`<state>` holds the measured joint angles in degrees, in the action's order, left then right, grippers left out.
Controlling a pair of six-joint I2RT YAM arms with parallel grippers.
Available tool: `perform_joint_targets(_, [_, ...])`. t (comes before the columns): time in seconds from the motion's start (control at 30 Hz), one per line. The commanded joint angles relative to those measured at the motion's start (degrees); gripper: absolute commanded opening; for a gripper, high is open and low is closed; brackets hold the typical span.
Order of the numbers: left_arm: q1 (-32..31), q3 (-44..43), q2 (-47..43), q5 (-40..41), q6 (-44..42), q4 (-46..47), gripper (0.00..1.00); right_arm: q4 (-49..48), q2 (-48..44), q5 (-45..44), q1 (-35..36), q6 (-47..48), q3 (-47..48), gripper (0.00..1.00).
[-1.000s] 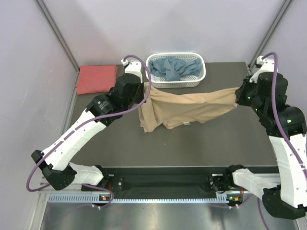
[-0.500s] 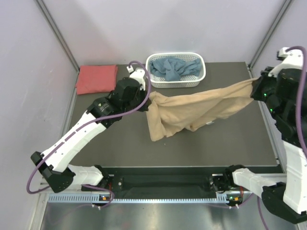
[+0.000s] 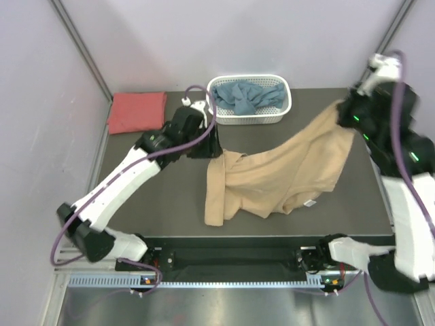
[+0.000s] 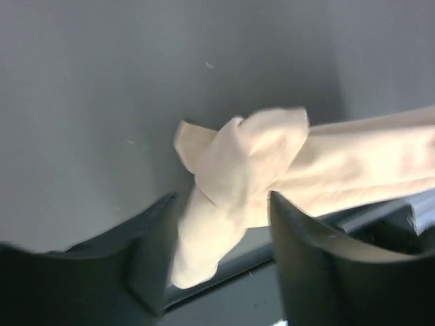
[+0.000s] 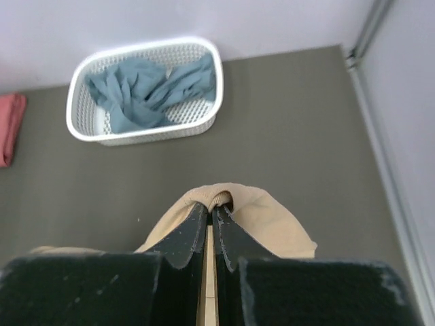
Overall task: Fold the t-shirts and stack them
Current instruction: Flatten the tshirt out
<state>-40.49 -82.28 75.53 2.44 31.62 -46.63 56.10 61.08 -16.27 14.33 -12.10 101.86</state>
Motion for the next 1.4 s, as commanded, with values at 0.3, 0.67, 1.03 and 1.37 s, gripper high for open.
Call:
perform_joint_targets(0.3, [5.07,-10.28,9.47,-10.58,-3.75,-0.67,0.67,-11.45,35.32,10.2,-4.92,-1.44,5.26,0.05])
perform_joint_targets(0.67, [-8.02,-12.12,20.55,-15.71,-5.61,1.87,0.66,-12.33,31.84,16.1,-6.59,-1.18,0.01,0.0])
perform_joint_targets(1.03, [-5.58,-17.56,11.41,10.55,-10.26,14.38,0.83,-15.93,27.5,48.16,-0.39,-12.59,-2.9,0.0])
perform_joint_targets(1.37, [-5.3,-12.48,-12.31,51.15,-1.21,3.84,0.82,-30.97,41.66,64.16,21.96,-26.93,2.03,0.06])
